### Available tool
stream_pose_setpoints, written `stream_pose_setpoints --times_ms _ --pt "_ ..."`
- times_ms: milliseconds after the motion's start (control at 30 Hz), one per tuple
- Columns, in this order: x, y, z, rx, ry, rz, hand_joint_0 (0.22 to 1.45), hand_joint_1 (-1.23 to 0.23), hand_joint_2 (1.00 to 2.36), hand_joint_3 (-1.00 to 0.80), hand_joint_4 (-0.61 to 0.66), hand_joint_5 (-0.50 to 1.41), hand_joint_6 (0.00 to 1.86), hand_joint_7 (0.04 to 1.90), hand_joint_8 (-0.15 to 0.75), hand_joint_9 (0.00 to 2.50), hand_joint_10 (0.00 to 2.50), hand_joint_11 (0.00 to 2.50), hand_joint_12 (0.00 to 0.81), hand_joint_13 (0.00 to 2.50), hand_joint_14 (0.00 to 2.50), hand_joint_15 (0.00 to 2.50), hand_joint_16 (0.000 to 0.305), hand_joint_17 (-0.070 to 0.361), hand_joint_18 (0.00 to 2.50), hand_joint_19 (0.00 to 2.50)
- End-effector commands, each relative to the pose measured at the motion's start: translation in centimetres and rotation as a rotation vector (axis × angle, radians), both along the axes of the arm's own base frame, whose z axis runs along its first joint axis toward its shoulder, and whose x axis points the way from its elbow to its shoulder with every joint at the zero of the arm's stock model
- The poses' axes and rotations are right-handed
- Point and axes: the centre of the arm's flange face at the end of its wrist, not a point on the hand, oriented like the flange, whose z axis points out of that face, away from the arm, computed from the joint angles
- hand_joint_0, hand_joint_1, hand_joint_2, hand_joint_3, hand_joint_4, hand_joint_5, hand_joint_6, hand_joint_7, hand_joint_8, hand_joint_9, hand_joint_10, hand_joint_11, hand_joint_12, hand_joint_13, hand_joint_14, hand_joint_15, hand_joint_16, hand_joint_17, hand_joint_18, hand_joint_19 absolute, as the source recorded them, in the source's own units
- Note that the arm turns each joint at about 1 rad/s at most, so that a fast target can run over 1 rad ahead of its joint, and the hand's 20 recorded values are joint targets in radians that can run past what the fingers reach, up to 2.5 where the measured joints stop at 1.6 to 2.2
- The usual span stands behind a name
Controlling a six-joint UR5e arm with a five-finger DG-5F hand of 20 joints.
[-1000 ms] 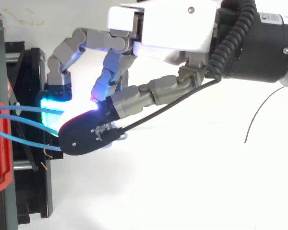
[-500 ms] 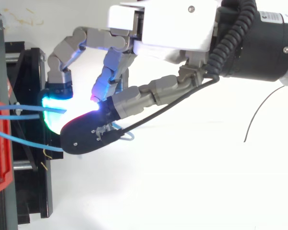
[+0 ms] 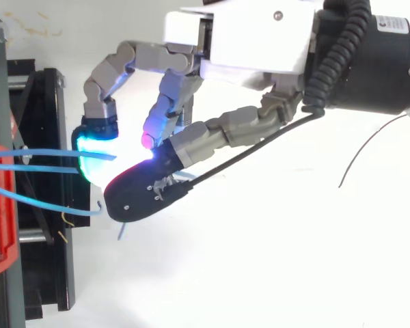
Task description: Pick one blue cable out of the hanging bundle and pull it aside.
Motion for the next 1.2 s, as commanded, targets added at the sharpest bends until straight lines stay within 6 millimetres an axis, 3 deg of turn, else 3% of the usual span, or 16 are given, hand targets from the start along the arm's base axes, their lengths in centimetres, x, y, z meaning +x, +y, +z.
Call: stream_pose_setpoints --times_ms 0,100,200,400,533,733,967,1167 --pt "-0.03 0.14 0.01 -0.001 0.003 0.002 0.49 -0.56 1.0 -0.5 -0.03 -0.14 0.9 0.84 0.281 1.18 0.02 0.78 0.371 0.98 0.02 0.72 0.052 0.116 0.81 0.79" --pt "-0.01 0.25 0.01 -0.001 0.003 0.003 0.52 -0.51 1.0 -0.5 -0.04 -0.14 0.89 0.87 0.278 1.18 0.02 0.79 0.366 0.97 0.02 0.72 0.049 0.111 0.79 0.81" --pt "-0.04 0.25 0.12 -0.001 0.002 0.003 0.56 -0.51 1.01 -0.38 -0.05 -0.14 0.89 0.89 0.27 1.19 0.02 0.79 0.354 0.97 0.02 0.72 0.047 0.105 0.77 0.82" --pt "-0.04 0.24 0.12 -0.001 0.002 0.002 0.56 -0.65 1.01 -0.17 -0.02 -0.13 0.89 0.89 0.313 1.21 0.02 0.78 0.396 1.01 0.02 0.69 0.056 0.126 0.86 0.77" --pt "-0.02 0.35 0.12 -0.001 0.002 0.003 0.57 -0.73 1.02 -0.13 -0.02 -0.13 0.91 0.87 0.293 1.18 0.02 0.78 0.383 0.99 0.02 0.7 0.053 0.119 0.85 0.77" --pt "-0.01 0.45 0.12 -0.001 0.002 0.003 0.6 -0.82 1.02 -0.22 -0.01 -0.15 0.92 0.87 0.257 1.12 0.02 0.79 0.348 0.95 0.02 0.71 0.046 0.103 0.8 0.79" --pt "-0.01 0.47 0.12 -0.001 0.002 0.005 0.64 -0.83 1.0 -0.49 0.0 -0.16 0.92 0.83 0.246 1.11 0.02 0.8 0.344 0.95 0.03 0.71 0.045 0.101 0.81 0.78" --pt "0.01 0.59 0.12 -0.001 0.002 0.006 0.51 -0.63 1.0 -0.5 0.0 -0.15 0.91 0.83 0.281 1.16 0.02 0.79 0.369 0.97 0.02 0.71 0.05 0.112 0.83 0.79"
